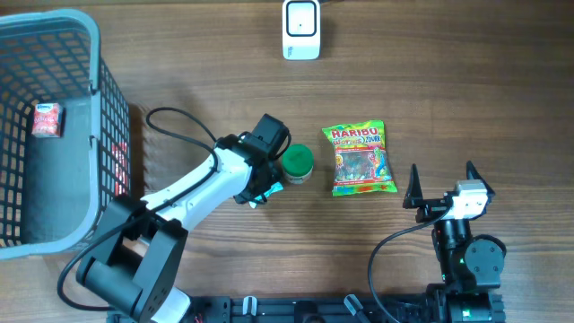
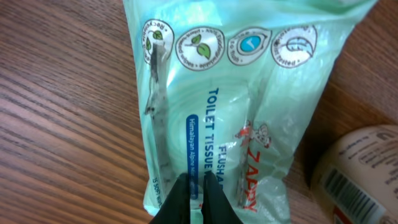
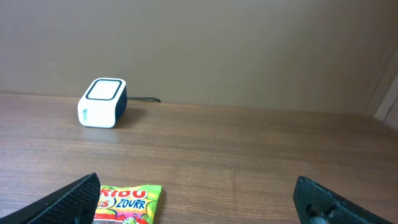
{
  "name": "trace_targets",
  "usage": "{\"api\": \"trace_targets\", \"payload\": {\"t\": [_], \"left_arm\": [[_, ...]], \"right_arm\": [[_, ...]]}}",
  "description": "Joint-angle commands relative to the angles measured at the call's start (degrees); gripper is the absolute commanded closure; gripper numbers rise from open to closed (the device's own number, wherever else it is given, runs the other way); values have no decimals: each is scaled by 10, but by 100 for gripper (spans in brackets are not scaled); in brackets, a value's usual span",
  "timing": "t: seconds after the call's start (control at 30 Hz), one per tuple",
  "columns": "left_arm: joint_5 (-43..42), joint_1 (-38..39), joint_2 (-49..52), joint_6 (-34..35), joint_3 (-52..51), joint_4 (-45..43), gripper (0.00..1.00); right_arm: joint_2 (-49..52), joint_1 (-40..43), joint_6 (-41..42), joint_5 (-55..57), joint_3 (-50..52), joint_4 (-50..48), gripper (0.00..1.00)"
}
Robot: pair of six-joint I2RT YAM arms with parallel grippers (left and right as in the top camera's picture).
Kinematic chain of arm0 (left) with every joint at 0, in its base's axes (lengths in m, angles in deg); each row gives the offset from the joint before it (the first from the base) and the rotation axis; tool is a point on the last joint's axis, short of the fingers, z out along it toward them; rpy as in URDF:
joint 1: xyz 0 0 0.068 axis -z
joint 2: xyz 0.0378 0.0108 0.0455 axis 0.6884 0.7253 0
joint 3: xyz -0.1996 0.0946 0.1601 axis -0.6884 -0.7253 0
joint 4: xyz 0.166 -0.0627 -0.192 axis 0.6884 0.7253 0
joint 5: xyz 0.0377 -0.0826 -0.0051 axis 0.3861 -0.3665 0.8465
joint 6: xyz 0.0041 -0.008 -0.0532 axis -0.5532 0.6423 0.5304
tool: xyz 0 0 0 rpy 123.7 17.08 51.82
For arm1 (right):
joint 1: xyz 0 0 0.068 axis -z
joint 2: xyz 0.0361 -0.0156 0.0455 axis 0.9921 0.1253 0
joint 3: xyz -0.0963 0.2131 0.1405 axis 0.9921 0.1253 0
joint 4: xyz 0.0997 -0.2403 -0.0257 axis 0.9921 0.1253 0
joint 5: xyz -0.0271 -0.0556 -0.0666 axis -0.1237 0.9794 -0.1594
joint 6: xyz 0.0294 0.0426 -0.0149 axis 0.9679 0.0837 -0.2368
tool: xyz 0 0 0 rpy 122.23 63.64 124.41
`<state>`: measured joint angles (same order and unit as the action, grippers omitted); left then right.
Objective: Scan the item barcode
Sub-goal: 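Carry the tissue pack to the table next to the jar, then release the tissue pack and move the left gripper back into the basket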
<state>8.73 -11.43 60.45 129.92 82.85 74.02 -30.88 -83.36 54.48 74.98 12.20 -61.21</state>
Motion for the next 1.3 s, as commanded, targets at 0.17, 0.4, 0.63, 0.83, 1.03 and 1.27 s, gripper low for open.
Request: {"api": "trace_targets", "payload": {"t": [0.17, 0.4, 0.63, 0.83, 1.03, 1.27], "left_arm": [[36, -2, -56, -42, 108, 88, 96], [30, -9, 14, -24, 91, 73, 96], [-10, -7, 70, -14, 66, 67, 96], [10, -28, -5, -72, 143, 122, 96], [113, -83, -127, -81, 396, 277, 0], [106, -310, -215, -101, 505, 316, 0]], "right_arm": [[0, -2, -8, -7, 0, -2, 0], [0, -2, -8, -7, 0, -2, 0], [0, -2, -8, -7, 0, -2, 0], [0, -2, -7, -7, 0, -2, 0], [0, -2, -8, -7, 0, -2, 0], [0, -2, -8, -7, 0, -2, 0]]}}
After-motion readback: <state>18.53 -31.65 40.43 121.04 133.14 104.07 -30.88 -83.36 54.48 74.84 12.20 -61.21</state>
